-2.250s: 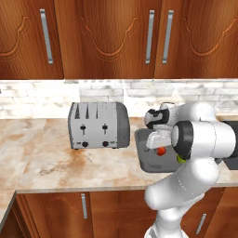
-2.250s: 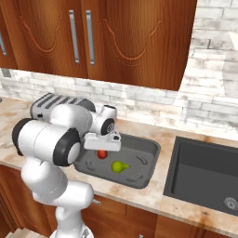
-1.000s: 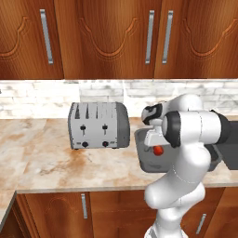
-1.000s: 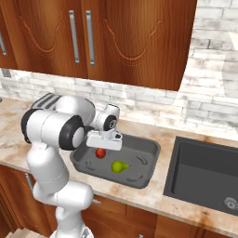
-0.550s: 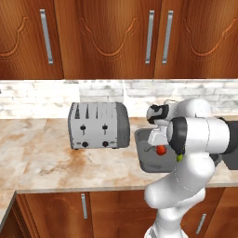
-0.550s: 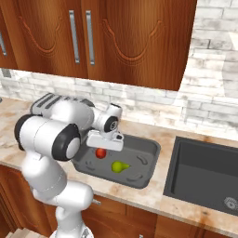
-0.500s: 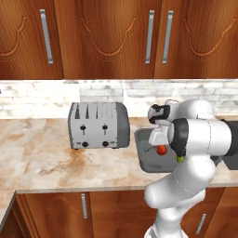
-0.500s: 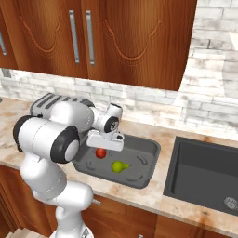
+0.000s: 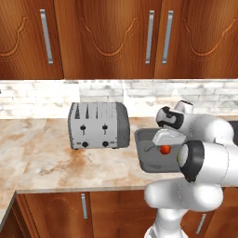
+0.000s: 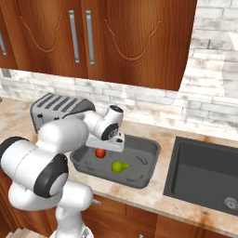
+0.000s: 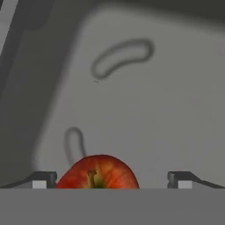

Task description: Pick the pear and apple from the fridge and place them inside the tupperware on the counter.

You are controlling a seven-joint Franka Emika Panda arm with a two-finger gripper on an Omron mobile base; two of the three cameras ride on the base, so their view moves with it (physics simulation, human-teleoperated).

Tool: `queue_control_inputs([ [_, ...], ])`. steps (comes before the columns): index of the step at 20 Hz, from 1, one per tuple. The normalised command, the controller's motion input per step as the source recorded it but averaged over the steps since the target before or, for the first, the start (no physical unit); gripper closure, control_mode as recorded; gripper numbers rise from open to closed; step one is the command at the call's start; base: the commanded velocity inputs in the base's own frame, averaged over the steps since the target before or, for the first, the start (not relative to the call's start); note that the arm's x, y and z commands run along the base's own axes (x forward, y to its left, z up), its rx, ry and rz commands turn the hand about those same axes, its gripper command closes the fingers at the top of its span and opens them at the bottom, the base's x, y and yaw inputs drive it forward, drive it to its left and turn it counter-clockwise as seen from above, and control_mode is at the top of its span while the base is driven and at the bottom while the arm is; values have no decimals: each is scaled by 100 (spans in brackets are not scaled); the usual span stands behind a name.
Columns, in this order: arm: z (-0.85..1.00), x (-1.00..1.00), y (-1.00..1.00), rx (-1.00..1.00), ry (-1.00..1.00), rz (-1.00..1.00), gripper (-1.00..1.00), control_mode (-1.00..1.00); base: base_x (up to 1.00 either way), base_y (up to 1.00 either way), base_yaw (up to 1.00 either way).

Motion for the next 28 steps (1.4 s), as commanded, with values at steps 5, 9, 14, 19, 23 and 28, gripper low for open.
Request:
queue_control_inputs([
  [5,8,0,0,0,0,-18,-100,-100,0,0,0],
  [9,13,0,0,1,0,-18,-100,-100,0,0,0],
  [14,22,-14,0,3,-7,-17,-100,-100,0,0,0],
  [19,39,-37,0,5,-18,-15,-100,-100,0,0,0],
  [23,53,-39,0,0,-13,-9,-100,-100,0,0,0],
  [28,63,-53,0,0,-23,-3,-100,-100,0,0,0],
])
